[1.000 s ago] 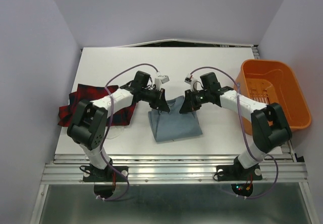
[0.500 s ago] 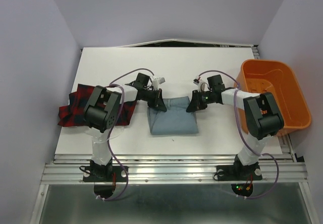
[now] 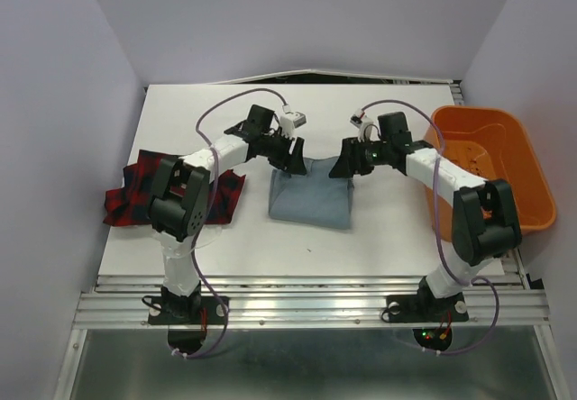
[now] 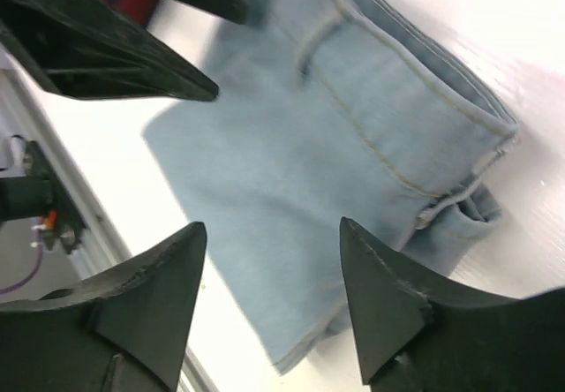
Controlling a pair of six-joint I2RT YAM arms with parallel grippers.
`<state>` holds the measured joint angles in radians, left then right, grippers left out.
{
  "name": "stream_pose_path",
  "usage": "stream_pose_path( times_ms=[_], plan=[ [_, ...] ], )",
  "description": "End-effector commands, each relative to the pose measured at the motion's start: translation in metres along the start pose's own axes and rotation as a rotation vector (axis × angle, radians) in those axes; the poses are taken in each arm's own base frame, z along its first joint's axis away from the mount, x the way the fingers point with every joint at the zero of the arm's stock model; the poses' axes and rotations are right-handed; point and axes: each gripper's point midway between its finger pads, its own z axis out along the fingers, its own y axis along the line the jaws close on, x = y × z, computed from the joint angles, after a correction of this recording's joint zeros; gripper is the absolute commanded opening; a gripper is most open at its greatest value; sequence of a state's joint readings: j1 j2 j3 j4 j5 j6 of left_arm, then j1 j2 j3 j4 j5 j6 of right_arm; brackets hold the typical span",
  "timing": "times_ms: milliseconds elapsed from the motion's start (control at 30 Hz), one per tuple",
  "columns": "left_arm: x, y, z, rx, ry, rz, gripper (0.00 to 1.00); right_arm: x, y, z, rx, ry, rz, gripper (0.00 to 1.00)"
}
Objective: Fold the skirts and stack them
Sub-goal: Fold the skirt, then neatly place the folded skirt to the corner
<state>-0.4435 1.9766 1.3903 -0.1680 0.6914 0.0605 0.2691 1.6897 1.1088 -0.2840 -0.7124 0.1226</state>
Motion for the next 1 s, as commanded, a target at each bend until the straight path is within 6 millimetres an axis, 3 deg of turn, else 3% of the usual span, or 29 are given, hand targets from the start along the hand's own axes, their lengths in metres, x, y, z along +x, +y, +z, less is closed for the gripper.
stream_pose_path(
  times_ms=[0, 100, 167, 200, 267, 367, 467, 533, 633, 700, 800, 833, 867, 967],
  plan=[
    [-0.035, -0.027, -0.053, -0.023, -0.095, 0.110, 0.68, -0.025, 0.050, -0.029, -0.113, -0.068, -0.048, 0.68],
    [-0.010, -0.047, -0.059, 0.058, -0.067, 0.052, 0.68, -0.007, 0.061, -0.026, -0.168, -0.027, -0.046, 0.68],
    [0.002, -0.055, -0.058, 0.100, -0.057, 0.018, 0.67, 0.017, 0.055, -0.019, -0.183, 0.020, -0.001, 0.68],
    [0.018, -0.058, -0.055, 0.134, -0.033, 0.001, 0.66, 0.027, 0.052, -0.016, -0.193, 0.039, 0.015, 0.68],
    [0.034, -0.053, -0.049, 0.138, -0.002, -0.019, 0.63, 0.054, 0.039, -0.006, -0.191, 0.090, 0.052, 0.68],
    [0.060, -0.040, -0.034, 0.127, 0.069, -0.071, 0.59, 0.078, 0.014, 0.004, -0.112, 0.139, 0.060, 0.66],
    [0.068, -0.027, -0.023, 0.098, 0.095, -0.104, 0.55, 0.097, -0.016, 0.015, 0.003, 0.190, 0.090, 0.63],
    [0.057, -0.023, -0.021, 0.081, 0.082, -0.099, 0.55, 0.103, -0.036, 0.015, 0.086, 0.204, 0.097, 0.60],
    [0.037, -0.023, -0.027, 0.058, 0.039, -0.056, 0.54, 0.105, -0.051, 0.009, 0.161, 0.217, 0.056, 0.57],
    [0.024, -0.025, -0.036, 0.033, 0.007, -0.013, 0.55, 0.100, -0.056, 0.003, 0.194, 0.223, 0.007, 0.56],
    [-0.009, -0.029, -0.066, -0.059, -0.107, 0.087, 0.62, 0.084, -0.033, -0.011, 0.158, 0.198, -0.005, 0.57],
    [-0.030, -0.029, -0.088, -0.146, -0.203, 0.121, 0.68, 0.061, -0.022, -0.020, 0.164, 0.138, -0.003, 0.58],
    [-0.031, -0.026, -0.099, -0.193, -0.240, 0.118, 0.74, 0.044, -0.019, -0.025, 0.195, 0.083, 0.004, 0.58],
    [-0.074, -0.035, -0.155, -0.334, -0.467, 0.179, 0.98, -0.021, -0.004, -0.041, 0.237, -0.119, -0.014, 0.64]
  ],
)
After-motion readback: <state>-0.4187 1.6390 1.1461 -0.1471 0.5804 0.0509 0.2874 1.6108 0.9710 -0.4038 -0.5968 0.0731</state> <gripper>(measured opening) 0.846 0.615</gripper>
